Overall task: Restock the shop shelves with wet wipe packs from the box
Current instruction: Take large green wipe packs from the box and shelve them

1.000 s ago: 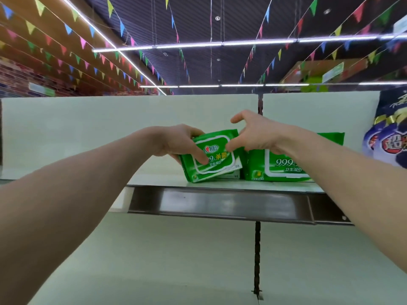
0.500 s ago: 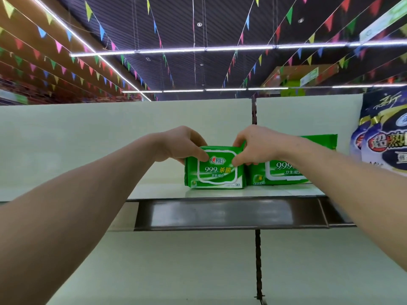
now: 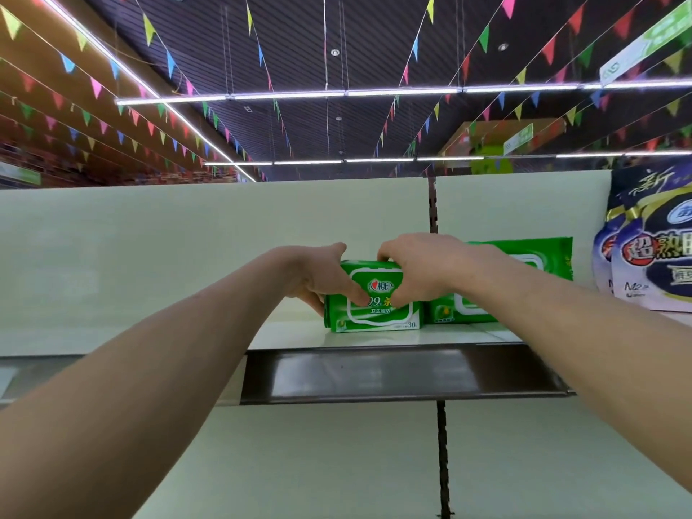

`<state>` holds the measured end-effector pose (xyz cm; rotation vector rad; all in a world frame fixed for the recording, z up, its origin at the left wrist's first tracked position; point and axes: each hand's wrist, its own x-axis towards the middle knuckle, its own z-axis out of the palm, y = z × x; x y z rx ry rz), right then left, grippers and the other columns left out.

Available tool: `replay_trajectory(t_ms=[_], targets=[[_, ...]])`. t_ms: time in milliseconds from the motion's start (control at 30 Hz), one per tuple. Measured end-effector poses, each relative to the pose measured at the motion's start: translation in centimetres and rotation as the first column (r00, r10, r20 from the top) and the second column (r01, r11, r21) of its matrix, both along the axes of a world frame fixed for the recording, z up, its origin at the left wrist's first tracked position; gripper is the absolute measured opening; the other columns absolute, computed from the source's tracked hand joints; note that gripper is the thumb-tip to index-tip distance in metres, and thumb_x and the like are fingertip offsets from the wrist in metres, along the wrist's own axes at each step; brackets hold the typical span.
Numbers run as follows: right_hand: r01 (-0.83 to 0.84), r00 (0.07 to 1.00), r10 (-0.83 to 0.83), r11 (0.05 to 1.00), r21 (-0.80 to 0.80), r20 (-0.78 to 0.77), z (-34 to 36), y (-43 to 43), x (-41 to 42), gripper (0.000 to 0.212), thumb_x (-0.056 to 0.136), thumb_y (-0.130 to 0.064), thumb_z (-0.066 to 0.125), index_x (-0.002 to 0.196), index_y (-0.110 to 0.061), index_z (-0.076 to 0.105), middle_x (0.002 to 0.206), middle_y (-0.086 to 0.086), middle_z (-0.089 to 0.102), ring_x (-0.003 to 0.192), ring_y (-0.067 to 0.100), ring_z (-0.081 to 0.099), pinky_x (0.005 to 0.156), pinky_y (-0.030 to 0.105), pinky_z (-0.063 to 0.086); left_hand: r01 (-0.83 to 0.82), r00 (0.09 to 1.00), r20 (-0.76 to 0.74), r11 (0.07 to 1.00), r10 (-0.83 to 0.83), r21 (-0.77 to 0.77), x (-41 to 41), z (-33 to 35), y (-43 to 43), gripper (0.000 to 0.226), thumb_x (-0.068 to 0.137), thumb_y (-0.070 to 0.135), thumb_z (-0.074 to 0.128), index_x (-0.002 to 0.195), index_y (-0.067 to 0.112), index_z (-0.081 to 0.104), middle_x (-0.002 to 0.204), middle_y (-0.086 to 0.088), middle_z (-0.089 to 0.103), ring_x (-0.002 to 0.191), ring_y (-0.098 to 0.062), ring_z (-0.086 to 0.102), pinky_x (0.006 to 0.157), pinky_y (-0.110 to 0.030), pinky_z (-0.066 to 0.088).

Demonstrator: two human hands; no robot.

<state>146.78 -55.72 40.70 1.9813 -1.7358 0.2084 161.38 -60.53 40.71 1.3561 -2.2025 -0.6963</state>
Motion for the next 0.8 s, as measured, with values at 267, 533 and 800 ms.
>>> replay_trajectory(t_ms=[267,533,800], targets=[[-0.012,0.997,0.015,0.999,0.032,-0.077,-1.0,-0.7,0.7,0.056,0.084,-0.036,0.064,0.133,-0.021,0.042,0.111,0.0,0.058,0.098,0.022,0.058,0.078,0.035,0.052,0.044,0.881,0.417,0.84,0.223,-0.541,0.1,0.0,0.9,0.053,0.078,0.043,0.073,0.126,0.027,0.058,0.115,-0.001,0.058,0.095,-0.017,0.052,0.087,-0.035,0.049],[-0.029,0.999,0.029,0.999,0.022,-0.014,-0.8,-0.6,0.8,0.04,0.084,-0.037,0.063,0.119,-0.02,0.051,0.102,0.001,0.06,0.09,0.021,0.058,0.08,0.039,0.053,0.142,0.867,0.46,0.789,0.193,-0.598,0.1,-0.3,0.3,0.037,0.081,0.039,0.069,0.115,0.024,0.065,0.09,0.002,0.057,0.07,-0.006,0.047,0.065,-0.027,0.04],[-0.056,0.998,0.056,0.998,0.017,0.014,-1.0,-0.1,0.5,0.04,0.085,-0.034,0.065,0.119,-0.018,0.052,0.104,0.002,0.061,0.09,0.021,0.058,0.079,0.037,0.052,0.11,0.854,0.463,0.789,0.236,-0.604,0.1,-0.5,0.4,0.044,0.082,0.046,0.067,0.122,0.031,0.06,0.1,0.002,0.049,0.081,-0.012,0.049,0.083,-0.034,0.049]])
